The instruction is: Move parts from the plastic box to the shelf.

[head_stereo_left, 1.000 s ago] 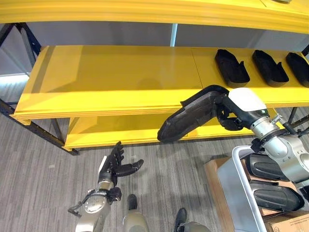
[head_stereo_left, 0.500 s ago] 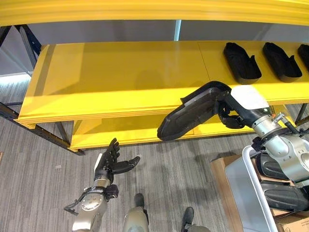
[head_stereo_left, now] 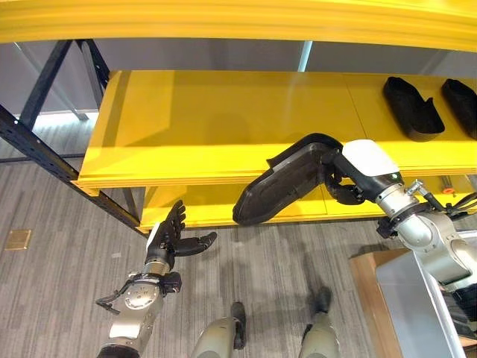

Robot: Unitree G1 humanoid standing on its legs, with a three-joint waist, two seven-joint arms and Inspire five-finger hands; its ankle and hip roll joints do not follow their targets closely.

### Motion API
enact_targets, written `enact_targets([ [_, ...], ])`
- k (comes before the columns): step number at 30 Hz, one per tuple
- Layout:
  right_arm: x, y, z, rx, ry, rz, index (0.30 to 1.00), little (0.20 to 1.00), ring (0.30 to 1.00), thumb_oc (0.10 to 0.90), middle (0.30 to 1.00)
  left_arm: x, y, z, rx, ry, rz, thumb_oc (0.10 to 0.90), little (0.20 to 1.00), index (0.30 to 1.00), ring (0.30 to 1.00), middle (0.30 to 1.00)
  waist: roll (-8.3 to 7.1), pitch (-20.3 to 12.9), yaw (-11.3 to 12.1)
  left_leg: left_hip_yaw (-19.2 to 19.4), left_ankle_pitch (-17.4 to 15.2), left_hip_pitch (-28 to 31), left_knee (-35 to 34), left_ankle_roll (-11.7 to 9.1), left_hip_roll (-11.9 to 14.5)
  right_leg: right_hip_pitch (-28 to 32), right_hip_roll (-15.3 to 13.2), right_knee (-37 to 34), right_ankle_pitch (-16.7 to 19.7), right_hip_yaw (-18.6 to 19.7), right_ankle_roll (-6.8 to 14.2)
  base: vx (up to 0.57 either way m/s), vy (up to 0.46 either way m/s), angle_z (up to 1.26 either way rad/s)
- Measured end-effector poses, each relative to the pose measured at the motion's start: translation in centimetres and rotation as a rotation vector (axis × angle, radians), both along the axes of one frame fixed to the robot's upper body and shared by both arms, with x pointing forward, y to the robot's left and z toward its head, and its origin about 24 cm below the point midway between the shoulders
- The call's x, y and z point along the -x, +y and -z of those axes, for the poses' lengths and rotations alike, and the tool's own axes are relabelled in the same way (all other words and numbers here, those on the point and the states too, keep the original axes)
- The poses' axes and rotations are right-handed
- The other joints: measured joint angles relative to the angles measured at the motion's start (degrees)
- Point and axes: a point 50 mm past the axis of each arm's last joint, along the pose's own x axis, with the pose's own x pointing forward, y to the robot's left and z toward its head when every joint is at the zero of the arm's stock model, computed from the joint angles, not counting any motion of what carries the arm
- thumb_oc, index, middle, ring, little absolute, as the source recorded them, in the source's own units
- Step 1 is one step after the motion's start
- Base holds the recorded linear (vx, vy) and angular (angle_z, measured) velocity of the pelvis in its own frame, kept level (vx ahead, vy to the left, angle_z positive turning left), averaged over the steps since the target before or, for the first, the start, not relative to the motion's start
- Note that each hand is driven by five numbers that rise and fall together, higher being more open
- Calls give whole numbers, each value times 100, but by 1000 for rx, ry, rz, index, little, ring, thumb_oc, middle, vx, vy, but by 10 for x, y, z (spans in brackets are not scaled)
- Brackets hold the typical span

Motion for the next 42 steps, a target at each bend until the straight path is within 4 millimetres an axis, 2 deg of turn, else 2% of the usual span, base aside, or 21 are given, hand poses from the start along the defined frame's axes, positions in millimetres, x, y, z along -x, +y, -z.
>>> enact_targets([
  [2,1,-1,1,2,6,0,300,300,300,400,300,0,0,0,4,0,-3,900,1000,1000,1000,1000,-122,55,0,-190,57,10,-52,-95,4,314,191,132,-15,75,49,92,-195,40],
  [4,0,1,-2,3,-5,-11,300,300,300,400,300,9,4,6,4,26,-13,900,1000,1000,1000,1000,-328,59,98,-231,113,18,-115,-268,34,791,512,113,56,15,53,65,-262,8],
  [5,-1,2,-6,1,-19,-15,300,300,300,400,300,13,5,10,8,41,-23,900,1000,1000,1000,1000,-341,77,201,-165,97,-10,-74,-347,125,785,563,52,-43,-13,299,46,-359,-14],
  [6,-5,5,-6,-23,-21,-12,300,300,300,400,300,21,4,19,42,69,-55,900,1000,1000,1000,1000,-200,126,110,-304,182,32,-159,-514,330,810,812,130,-80,-125,255,7,-212,-15],
  [8,-4,2,-8,-13,-23,-5,300,300,300,400,300,28,3,24,52,90,-54,900,1000,1000,1000,1000,-163,137,74,-406,282,48,-294,-688,643,774,1105,148,-193,-126,128,5,-142,-1],
  [11,-5,0,-10,-5,-27,4,300,300,300,400,300,31,1,28,58,104,-49,900,1000,1000,1000,1000,-129,157,-7,-489,405,129,-511,-875,930,717,1382,302,-326,-194,-85,7,-127,-5],
  [13,-5,-2,-13,6,-31,10,300,300,300,400,300,27,-3,25,62,91,-30,900,1000,1000,1000,1000,-40,178,-131,-495,485,281,-760,-959,1118,639,1553,523,-511,-166,-243,15,-118,-13],
  [20,-7,3,-17,17,-42,-7,300,300,300,400,300,21,-9,17,77,47,-18,900,1000,1000,1000,1000,157,173,-148,-481,598,328,-917,-1025,1123,458,1538,852,-674,-116,-253,13,-43,-1],
  [24,-13,17,-38,28,-107,-60,300,300,300,400,300,19,-8,15,78,40,-23,900,1000,1000,1000,1000,179,171,-89,-474,632,319,-944,-1035,1118,384,1527,935,-726,-117,-268,0,0,0],
  [30,-30,47,-81,95,-217,-148,300,300,300,400,300,17,-8,13,76,33,-21,900,1000,1000,1000,1000,185,172,66,-500,637,325,-953,-1036,1113,369,1517,1015,-788,-132,-275,-1,-7,1],
  [34,-42,47,-99,107,-252,-116,300,300,300,400,300,18,-9,14,79,37,-18,900,1000,1000,1000,1000,185,172,299,-549,650,298,-967,-1040,1100,356,1503,1059,-822,-181,-276,-3,-8,5],
  [38,-51,48,-112,139,-268,-88,300,300,300,400,300,20,-3,14,85,46,-24,900,1000,1000,1000,1000,186,175,343,-656,731,150,-1016,-1049,1083,231,1490,1118,-851,-282,-294,-19,-8,15],
  [40,-52,49,-123,144,-286,-79,300,300,300,400,300,23,-1,15,78,52,-25,900,1000,1000,1000,1000,220,194,494,-656,776,40,-1049,-1043,1080,84,1482,1163,-855,-284,-300,-22,3,5],
  [42,-53,48,-129,144,-308,-66,300,300,300,400,300,22,-1,14,79,50,-24,900,1000,1000,1000,1000,280,230,510,-733,801,-66,-1047,-1047,1066,33,1475,1182,-857,-342,-303,-23,11,15],
])
